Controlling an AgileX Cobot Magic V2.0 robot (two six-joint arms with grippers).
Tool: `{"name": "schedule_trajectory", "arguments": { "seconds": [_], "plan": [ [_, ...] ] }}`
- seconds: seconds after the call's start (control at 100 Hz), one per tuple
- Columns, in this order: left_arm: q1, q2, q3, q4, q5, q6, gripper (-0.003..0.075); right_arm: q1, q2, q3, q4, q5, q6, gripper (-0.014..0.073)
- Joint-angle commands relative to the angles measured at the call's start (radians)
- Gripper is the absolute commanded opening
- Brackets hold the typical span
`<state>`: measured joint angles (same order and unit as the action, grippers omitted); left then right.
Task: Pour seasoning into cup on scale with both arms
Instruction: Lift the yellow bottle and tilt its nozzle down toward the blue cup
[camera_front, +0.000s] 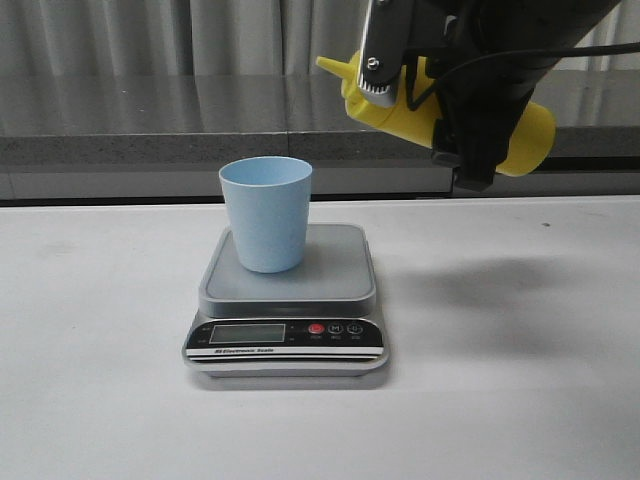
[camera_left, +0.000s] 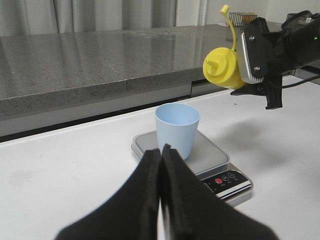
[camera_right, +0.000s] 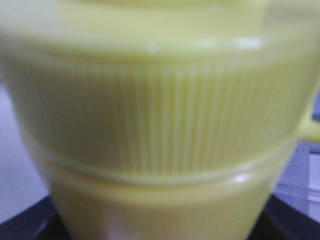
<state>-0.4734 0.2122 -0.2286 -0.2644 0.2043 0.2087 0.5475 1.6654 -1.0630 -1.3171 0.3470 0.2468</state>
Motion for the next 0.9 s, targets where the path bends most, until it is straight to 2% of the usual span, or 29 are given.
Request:
{"name": "schedule_trajectory", "arguments": {
  "seconds": [0.0, 0.19, 0.48, 0.63, 0.89],
  "plan": [
    [-0.006, 0.008, -0.030, -0.008, -0.083, -0.008, -0.0020, 0.015, -0.039, -0.035, -0.079, 0.051, 0.008, -0.0060],
    [-0.006, 0.008, -0.030, -0.008, -0.083, -0.008, -0.0020, 0.057, -0.033, -0.037, -0.155, 0.135, 0.008, -0.0060],
    [-0.006, 0.008, -0.030, -0.008, -0.083, -0.008, -0.0020, 0.103, -0.015, -0.038, -0.343, 0.269, 0.008, -0.0060],
    [-0.006, 0.008, -0.030, -0.008, -0.083, -0.008, -0.0020, 0.125, -0.015, -0.039, -0.405, 0.281, 0.008, -0.0060],
    [-0.006, 0.008, -0.030, -0.008, -0.083, -0.008, -0.0020, 0.131, 0.022, -0.044, -0.481, 0.383, -0.004, -0.0060]
  ]
}}
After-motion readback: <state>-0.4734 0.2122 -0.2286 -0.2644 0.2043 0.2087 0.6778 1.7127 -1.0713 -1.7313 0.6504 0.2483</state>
